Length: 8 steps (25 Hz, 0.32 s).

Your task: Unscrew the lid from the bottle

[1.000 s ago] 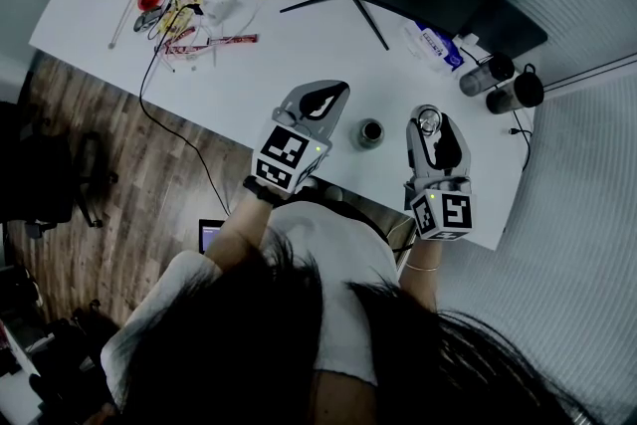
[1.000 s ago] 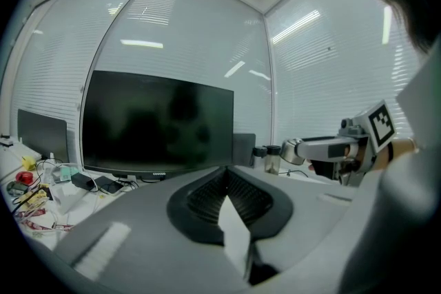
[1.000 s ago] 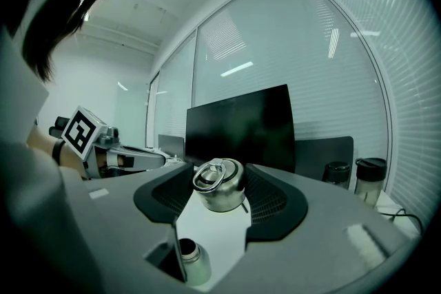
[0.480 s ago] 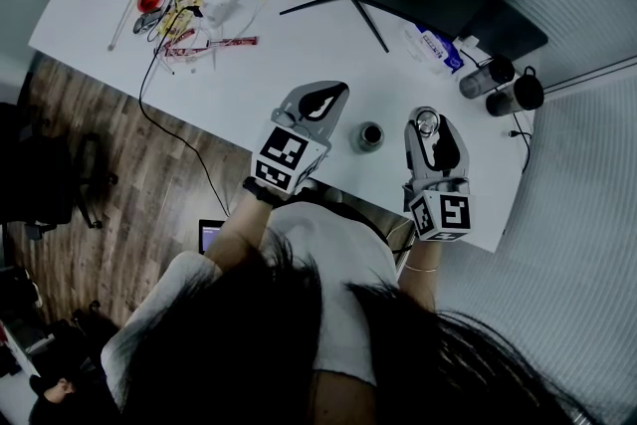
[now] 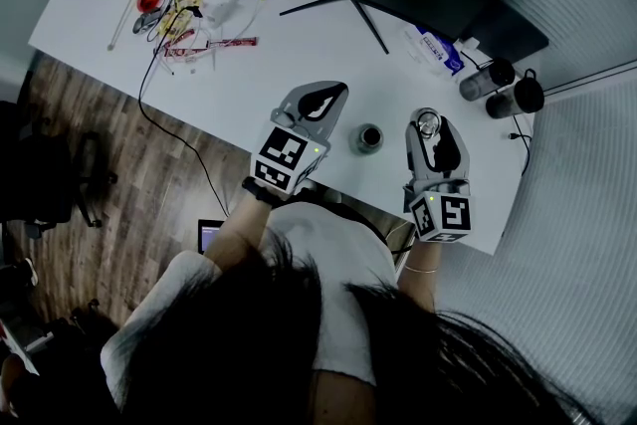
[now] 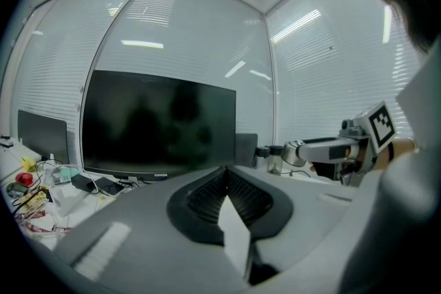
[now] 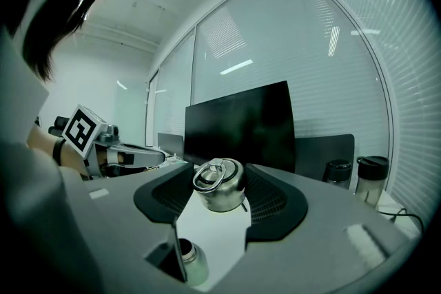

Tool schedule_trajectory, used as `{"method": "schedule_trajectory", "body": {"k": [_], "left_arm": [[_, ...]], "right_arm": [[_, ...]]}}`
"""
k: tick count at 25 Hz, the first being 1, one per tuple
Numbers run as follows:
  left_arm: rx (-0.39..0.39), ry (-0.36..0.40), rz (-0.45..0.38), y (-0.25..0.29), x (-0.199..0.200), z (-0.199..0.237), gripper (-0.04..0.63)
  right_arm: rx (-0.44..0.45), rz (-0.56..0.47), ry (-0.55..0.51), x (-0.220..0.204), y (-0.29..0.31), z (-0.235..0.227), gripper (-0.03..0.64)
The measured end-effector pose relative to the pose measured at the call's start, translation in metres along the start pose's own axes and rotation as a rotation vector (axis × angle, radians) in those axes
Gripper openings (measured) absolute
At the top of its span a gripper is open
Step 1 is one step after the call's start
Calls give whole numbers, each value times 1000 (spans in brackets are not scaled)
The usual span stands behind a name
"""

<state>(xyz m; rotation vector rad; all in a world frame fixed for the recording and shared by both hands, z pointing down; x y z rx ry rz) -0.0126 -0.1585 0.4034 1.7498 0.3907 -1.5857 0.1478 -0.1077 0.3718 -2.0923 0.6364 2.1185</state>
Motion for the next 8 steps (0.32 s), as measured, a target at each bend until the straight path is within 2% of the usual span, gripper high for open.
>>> {"method": "schedule_trajectory", "body": {"k": [8], "left_arm": [[-5, -3, 9, 3, 2, -1, 58]], "right_arm": [[-1, 4, 13, -3, 2, -4, 233]]}}
Point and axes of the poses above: the fingertips, and each gripper's own axes: y forward along the fingers, z to its left, x out of its top, the point moved 1 cm from there along -y, backward along the fingers, and after that the axes turned 9 degrees about z, right-handed, at the moved point
